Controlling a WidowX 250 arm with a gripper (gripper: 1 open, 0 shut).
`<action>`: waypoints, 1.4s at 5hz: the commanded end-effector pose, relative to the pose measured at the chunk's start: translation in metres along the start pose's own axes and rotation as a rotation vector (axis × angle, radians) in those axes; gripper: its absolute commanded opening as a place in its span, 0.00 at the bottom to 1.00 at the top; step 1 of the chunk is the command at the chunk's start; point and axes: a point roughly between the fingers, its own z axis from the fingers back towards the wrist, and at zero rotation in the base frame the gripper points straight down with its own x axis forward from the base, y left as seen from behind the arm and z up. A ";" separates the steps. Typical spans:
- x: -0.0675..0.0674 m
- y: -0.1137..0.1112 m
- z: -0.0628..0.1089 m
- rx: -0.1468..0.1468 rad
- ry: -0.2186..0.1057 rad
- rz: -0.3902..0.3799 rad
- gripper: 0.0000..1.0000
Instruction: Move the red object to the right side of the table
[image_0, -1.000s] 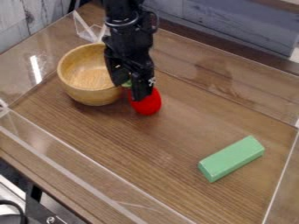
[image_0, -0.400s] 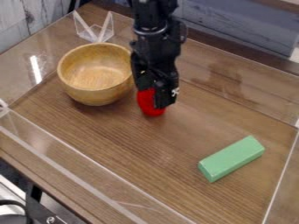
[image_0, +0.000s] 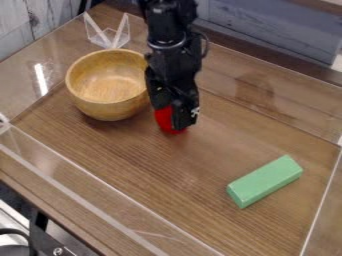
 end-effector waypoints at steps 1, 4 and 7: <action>0.010 0.015 0.018 0.034 -0.044 0.044 1.00; 0.016 0.037 0.004 0.039 -0.042 0.181 1.00; -0.005 0.050 0.009 0.003 -0.042 0.217 1.00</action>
